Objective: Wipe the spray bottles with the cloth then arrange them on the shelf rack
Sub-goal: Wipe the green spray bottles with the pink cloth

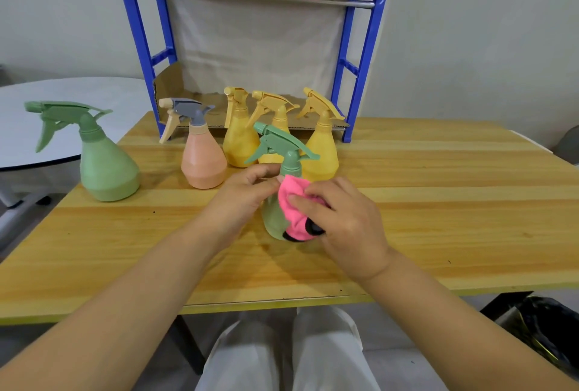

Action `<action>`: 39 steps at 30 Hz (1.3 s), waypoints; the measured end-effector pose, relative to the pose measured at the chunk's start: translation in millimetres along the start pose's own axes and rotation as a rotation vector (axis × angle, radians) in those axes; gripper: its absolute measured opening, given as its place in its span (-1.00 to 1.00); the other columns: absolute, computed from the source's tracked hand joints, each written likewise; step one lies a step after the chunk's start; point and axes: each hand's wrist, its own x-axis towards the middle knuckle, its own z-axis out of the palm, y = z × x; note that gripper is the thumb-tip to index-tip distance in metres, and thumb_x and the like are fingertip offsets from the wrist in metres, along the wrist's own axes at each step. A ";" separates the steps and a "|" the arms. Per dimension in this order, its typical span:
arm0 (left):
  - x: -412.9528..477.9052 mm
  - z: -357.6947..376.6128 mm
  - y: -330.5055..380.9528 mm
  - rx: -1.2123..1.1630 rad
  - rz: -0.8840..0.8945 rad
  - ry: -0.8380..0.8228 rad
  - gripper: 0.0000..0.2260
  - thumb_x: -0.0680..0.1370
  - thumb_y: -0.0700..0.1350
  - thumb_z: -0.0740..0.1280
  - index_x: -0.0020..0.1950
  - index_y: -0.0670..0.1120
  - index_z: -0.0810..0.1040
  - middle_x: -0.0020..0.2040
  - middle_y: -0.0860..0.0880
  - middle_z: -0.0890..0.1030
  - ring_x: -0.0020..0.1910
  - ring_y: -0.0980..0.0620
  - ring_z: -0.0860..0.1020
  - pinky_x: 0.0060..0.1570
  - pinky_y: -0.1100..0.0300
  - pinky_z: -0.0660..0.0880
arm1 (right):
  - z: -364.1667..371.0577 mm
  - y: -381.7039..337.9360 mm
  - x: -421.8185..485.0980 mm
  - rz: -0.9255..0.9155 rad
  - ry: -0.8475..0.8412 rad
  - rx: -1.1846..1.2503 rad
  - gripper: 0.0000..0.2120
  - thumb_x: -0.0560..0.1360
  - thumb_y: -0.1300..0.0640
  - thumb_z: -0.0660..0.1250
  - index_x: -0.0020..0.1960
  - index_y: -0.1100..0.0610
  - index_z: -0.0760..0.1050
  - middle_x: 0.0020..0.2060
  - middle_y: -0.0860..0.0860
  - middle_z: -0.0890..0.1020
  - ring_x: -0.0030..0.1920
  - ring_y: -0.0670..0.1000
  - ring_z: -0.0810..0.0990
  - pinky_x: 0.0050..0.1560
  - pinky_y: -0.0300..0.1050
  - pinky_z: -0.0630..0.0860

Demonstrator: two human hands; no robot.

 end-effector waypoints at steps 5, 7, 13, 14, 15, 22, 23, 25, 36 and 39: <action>-2.3 -0.1 -5.8 -0.036 -0.029 0.010 -0.78 0.58 -0.17 0.22 0.16 -0.06 0.60 0.09 0.03 0.65 0.09 0.15 0.58 0.08 0.29 0.47 | 8.8 -2.3 -3.1 -0.009 -0.024 -0.005 -0.82 0.43 0.25 0.35 0.01 0.16 0.65 -0.15 0.08 0.63 -0.20 0.09 0.51 -0.36 -0.16 0.41; -3.0 0.1 -5.6 -0.039 -0.019 0.011 -0.79 0.57 -0.20 0.24 0.15 -0.08 0.60 0.10 0.00 0.65 0.10 0.10 0.58 0.14 0.23 0.48 | 8.8 -5.8 -10.0 -0.020 -0.070 0.018 -0.82 0.45 0.24 0.32 0.00 0.15 0.65 -0.15 0.07 0.62 -0.19 0.08 0.48 -0.41 -0.15 0.40; -2.7 0.9 -6.6 -0.038 0.040 0.096 -0.84 0.52 -0.23 0.33 -0.03 0.03 0.60 -0.08 0.13 0.63 -0.12 0.26 0.55 -0.11 0.47 0.47 | 11.5 -8.1 -30.5 -0.096 -0.295 0.014 -0.72 0.46 0.21 0.17 -0.04 0.09 0.65 -0.23 0.03 0.57 -0.20 0.04 0.45 -0.42 -0.21 0.32; -4.4 1.6 -7.8 -0.040 0.057 0.123 -0.84 0.51 -0.23 0.34 -0.03 0.03 0.60 -0.08 0.14 0.64 -0.12 0.26 0.56 -0.13 0.46 0.47 | 11.9 -7.4 -31.5 -0.091 -0.311 0.018 -0.72 0.46 0.21 0.17 -0.03 0.09 0.65 -0.23 0.02 0.57 -0.22 0.05 0.46 -0.44 -0.19 0.35; -6.3 1.9 -9.4 -0.044 0.069 0.149 -0.83 0.50 -0.23 0.35 -0.02 0.04 0.60 -0.08 0.14 0.64 -0.11 0.26 0.56 -0.13 0.44 0.48 | 12.0 -7.0 -31.6 -0.085 -0.314 0.023 -0.72 0.46 0.21 0.17 -0.03 0.09 0.65 -0.24 0.02 0.56 -0.22 0.05 0.46 -0.45 -0.17 0.36; -5.5 -8.7 -6.6 -0.040 0.044 0.075 -0.77 0.57 -0.19 0.26 0.01 0.14 0.58 0.01 0.24 0.63 0.07 0.36 0.53 0.01 0.46 0.43 | -4.2 -1.9 -5.0 -0.013 -0.032 0.058 -0.72 0.55 0.27 0.16 0.02 0.17 0.65 -0.18 0.10 0.61 -0.24 0.10 0.47 -0.39 -0.14 0.34; -3.9 -10.0 -5.5 -0.041 0.033 0.045 -0.75 0.58 -0.21 0.23 0.02 0.14 0.57 0.01 0.26 0.61 0.05 0.41 0.52 0.00 0.49 0.43 | -4.0 -0.7 1.5 -0.004 -0.005 0.043 -0.74 0.53 0.30 0.19 0.04 0.18 0.64 -0.18 0.10 0.61 -0.24 0.11 0.47 -0.37 -0.14 0.32; -1.3 -11.6 -3.9 -0.081 0.007 -0.013 -0.75 0.58 -0.26 0.20 0.03 0.07 0.56 -0.06 0.26 0.64 -0.03 0.43 0.55 -0.06 0.52 0.44 | 1.0 -0.9 11.3 -0.002 -0.014 -0.007 -0.72 0.44 0.32 0.24 0.07 0.17 0.63 -0.17 0.10 0.60 -0.21 0.09 0.47 -0.37 -0.16 0.33; 7.2 -22.9 -4.3 -0.018 -0.015 -0.133 -0.78 0.54 -0.22 0.28 0.15 -0.03 0.58 0.20 -0.10 0.55 0.14 0.10 0.54 -0.06 0.42 0.48 | 22.4 -10.1 -23.3 -0.057 -0.308 0.017 -0.70 0.43 0.15 0.17 0.00 0.02 0.65 -0.19 0.00 0.55 -0.17 0.01 0.44 -0.46 -0.18 0.40; 7.6 -24.9 -0.2 0.015 -0.021 -0.140 -0.78 0.54 -0.24 0.29 0.04 0.06 0.59 0.14 -0.08 0.51 0.09 0.12 0.50 -0.11 0.46 0.46 | 20.9 -8.8 -21.4 -0.056 -0.282 0.056 -0.70 0.42 0.17 0.17 -0.01 0.06 0.65 -0.20 0.03 0.56 -0.18 0.04 0.47 -0.45 -0.16 0.41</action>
